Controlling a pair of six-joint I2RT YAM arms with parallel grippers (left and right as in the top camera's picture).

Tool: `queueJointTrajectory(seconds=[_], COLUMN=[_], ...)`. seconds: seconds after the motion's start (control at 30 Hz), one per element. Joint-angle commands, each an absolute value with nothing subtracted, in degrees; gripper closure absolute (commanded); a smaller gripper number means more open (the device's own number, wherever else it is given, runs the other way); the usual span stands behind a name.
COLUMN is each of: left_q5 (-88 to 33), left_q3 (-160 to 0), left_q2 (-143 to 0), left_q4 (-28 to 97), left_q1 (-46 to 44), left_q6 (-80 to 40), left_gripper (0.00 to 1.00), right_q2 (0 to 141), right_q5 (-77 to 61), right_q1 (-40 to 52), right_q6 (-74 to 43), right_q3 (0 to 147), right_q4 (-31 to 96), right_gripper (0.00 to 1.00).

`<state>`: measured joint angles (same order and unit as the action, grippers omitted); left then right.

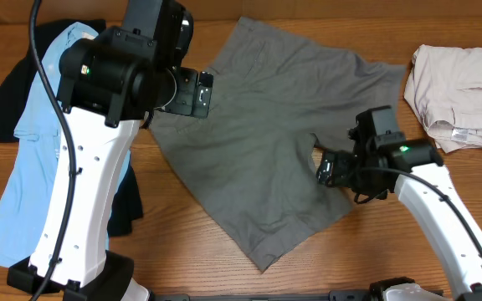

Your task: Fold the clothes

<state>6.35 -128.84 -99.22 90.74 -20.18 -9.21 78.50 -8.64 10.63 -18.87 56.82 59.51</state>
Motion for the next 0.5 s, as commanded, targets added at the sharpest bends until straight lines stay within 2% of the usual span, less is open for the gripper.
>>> queueJointTrajectory(seconds=[0.0, 0.2, 0.27, 0.3, 0.37, 0.4, 0.47], left_q5=[8.27, 9.13, 9.13, 9.06, 8.95, 8.95, 8.93], left_q3=[-126.72, -120.29, -117.49, -116.07, -113.25, -111.83, -109.38], left_q2=[-98.24, -98.24, -98.24, -98.24, -98.24, -98.24, -98.24], left_q4=[89.19, 84.42, 82.02, 80.82, 78.52, 77.49, 76.01], left_q1=[-20.32, -20.27, -20.27, -20.27, -20.27, -20.27, -20.27], left_q6=[-10.92, -10.31, -10.31, -10.31, -10.33, -10.35, -10.44], left_gripper=[0.0, 0.0, 0.0, 0.0, 0.0, 0.0, 0.0], right_q2=[78.52, 81.23, 82.19, 82.5, 82.76, 82.76, 82.76], right_q5=[-9.15, -9.13, -9.17, -9.19, -9.34, -9.34, -9.34], right_q1=[10.92, 10.92, 10.92, 10.92, 10.92, 10.92, 10.92], right_q6=[-14.7, -14.48, -14.52, -14.55, -14.81, -15.0, -15.4], right_q3=[50.5, 42.57, 41.95, 41.95, 41.95, 41.95, 41.95], right_q4=[52.07, 42.09, 41.39, 41.15, 40.8, 40.8, 40.97], right_gripper=[0.0, 0.01, 0.06, 0.12, 0.35, 0.52, 0.7])
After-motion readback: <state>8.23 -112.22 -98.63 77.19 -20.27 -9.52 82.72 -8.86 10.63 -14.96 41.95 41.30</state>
